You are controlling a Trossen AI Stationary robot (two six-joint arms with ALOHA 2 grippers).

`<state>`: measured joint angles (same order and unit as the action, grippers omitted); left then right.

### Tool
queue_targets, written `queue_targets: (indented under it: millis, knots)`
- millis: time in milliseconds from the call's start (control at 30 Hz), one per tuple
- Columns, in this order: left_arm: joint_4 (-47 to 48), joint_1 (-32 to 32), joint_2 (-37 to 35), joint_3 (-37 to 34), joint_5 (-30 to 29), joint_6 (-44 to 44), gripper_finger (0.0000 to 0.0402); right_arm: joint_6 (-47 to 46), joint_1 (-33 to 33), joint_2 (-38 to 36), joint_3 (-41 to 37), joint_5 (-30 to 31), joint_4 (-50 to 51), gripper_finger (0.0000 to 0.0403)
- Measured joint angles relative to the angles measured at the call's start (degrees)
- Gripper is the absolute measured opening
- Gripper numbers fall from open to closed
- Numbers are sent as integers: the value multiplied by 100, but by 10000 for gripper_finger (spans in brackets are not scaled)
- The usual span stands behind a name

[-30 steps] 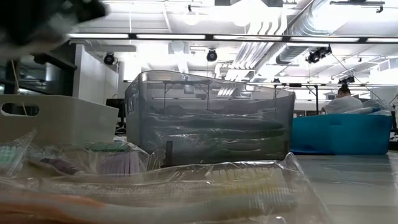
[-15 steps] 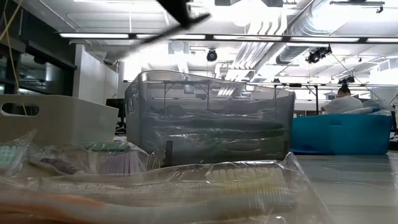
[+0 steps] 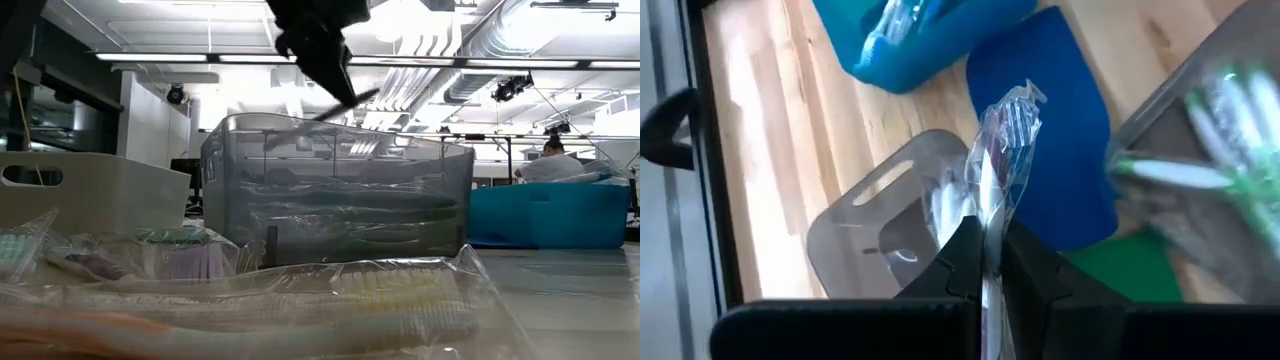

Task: Pick & Place Toothbrushes
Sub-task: Put the purple toothbrush into the top black bin

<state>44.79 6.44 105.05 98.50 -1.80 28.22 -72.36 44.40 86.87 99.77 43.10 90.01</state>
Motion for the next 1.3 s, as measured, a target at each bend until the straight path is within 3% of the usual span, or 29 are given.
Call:
queue_targets:
  millis: [333, 600, 833, 1300]
  knots:
    - [-249, 179, 553, -2, 142, 622, 12, -101, -589, 2, 0, -21, 1, 173]
    - [-398, 186, 850, -2, 83, 439, 13, -164, -1020, 2, 0, -209, -1, 173]
    - [-504, 201, 868, 0, -422, 81, 42, -170, -1230, 2, 0, -290, -143, 173]
    - [-372, 380, 937, -2, -279, -561, 51, -200, -1270, 2, 0, -313, -240, 173]
